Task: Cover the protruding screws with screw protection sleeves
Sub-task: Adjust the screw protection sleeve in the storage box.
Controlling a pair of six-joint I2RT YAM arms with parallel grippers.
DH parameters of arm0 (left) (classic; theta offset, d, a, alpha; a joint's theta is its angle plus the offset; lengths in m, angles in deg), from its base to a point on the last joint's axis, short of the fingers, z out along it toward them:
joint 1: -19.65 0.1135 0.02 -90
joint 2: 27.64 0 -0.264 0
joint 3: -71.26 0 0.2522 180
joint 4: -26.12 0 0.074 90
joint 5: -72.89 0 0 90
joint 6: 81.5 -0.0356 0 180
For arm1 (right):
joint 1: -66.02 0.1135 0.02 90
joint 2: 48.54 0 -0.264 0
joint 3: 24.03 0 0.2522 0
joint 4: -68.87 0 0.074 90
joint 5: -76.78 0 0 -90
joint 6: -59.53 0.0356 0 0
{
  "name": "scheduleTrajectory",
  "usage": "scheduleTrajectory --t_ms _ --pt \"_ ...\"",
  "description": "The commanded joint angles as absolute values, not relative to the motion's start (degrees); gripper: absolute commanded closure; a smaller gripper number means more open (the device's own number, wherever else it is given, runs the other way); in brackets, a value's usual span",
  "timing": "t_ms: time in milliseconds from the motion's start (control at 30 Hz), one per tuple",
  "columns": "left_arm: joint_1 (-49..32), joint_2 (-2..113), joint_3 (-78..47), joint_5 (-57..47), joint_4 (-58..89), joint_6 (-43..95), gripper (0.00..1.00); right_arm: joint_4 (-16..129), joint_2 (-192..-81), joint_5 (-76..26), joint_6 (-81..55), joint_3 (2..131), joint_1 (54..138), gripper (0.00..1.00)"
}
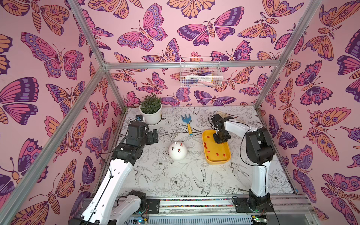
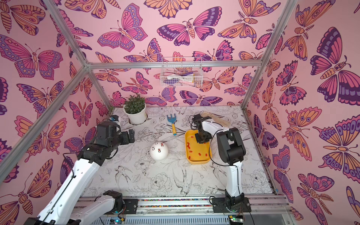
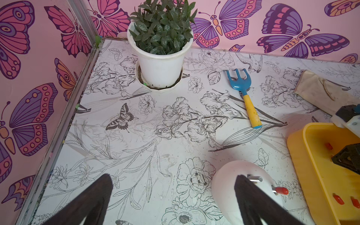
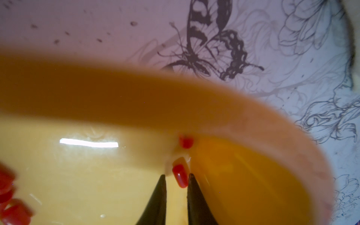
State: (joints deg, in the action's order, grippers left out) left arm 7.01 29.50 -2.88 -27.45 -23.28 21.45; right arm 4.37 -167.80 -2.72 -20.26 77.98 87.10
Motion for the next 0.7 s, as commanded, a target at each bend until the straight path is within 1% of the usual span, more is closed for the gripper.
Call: scheduleTrajectory --t_ms 0,333,667 --pt "7.43 29.26 -2.00 -26.91 -22.80 21.80 0.00 3.52 -168.85 -2.00 -20.81 79.21 86.61 0.78" --pt "7.52 29.41 -2.00 -26.51 -22.57 21.89 0.00 3.43 -169.28 -2.14 -21.06 79.65 86.59 0.82" --pt "7.61 29.36 -2.00 -26.25 -22.54 21.88 0.00 3.60 -169.73 -2.26 -21.10 79.21 86.63 0.82"
